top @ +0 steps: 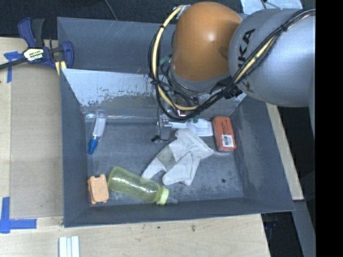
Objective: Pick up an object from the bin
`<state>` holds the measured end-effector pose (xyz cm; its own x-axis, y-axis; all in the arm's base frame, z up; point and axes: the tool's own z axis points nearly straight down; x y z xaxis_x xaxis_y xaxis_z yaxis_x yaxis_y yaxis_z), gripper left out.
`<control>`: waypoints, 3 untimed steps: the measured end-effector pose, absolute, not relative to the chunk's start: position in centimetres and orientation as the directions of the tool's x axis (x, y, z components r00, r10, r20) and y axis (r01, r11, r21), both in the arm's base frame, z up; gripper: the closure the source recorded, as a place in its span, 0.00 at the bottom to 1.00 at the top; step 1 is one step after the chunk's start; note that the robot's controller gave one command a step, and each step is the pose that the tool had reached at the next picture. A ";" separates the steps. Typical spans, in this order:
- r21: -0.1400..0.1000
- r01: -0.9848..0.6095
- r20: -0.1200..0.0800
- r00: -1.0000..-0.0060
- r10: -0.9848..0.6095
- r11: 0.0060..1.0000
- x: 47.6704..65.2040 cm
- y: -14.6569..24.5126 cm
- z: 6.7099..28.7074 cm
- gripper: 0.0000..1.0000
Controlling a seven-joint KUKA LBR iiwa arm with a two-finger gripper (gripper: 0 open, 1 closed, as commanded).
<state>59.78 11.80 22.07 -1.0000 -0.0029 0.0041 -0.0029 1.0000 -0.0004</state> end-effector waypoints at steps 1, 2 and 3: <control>0.001 -0.001 -0.003 -1.000 -0.001 1.000 59.9 11.8 22.6 0.00; 0.001 -0.019 -0.009 -1.000 -0.019 1.000 55.1 10.0 18.7 0.00; 0.000 -0.178 0.000 -0.984 -0.178 0.984 52.5 9.9 15.3 0.00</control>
Offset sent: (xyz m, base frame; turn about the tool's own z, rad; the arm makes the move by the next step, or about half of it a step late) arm -0.1005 -0.0383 -0.0789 -0.0357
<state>52.46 9.86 15.32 -0.9840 -0.1784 -0.0002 -0.1784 0.9840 -0.0005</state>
